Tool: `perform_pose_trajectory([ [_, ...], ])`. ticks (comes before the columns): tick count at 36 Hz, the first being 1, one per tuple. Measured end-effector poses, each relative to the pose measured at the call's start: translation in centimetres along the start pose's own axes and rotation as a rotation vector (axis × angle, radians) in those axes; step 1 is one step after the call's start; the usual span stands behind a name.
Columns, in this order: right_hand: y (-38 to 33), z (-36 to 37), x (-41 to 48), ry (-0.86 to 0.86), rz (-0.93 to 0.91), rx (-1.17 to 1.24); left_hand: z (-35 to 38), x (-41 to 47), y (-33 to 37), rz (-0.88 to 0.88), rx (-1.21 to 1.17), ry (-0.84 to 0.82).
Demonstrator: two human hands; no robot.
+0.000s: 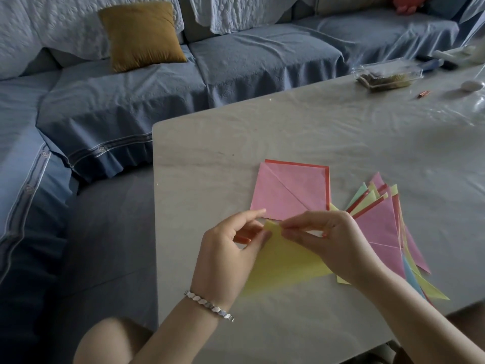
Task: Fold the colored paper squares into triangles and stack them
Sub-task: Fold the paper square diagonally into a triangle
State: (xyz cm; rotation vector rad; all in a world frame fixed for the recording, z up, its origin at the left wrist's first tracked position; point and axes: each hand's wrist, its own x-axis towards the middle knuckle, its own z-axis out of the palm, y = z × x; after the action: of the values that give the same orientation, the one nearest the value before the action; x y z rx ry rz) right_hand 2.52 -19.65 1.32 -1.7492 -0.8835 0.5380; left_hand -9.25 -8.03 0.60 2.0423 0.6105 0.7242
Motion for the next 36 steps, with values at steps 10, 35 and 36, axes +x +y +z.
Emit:
perform_pose_trajectory([
  [10,1.0,-0.1,1.7,-0.081,-0.414,-0.636,-0.1,0.3,-1.4,-0.318,-0.069,-0.123],
  [35,9.7,4.2,0.9,-0.346,-0.013,-0.989,2.9,-0.9,-9.4,-0.713,-0.049,0.125],
  [36,9.8,4.3,1.5,-0.343,-0.026,-0.973,2.9,-0.9,-9.4,-0.71,-0.047,0.125],
])
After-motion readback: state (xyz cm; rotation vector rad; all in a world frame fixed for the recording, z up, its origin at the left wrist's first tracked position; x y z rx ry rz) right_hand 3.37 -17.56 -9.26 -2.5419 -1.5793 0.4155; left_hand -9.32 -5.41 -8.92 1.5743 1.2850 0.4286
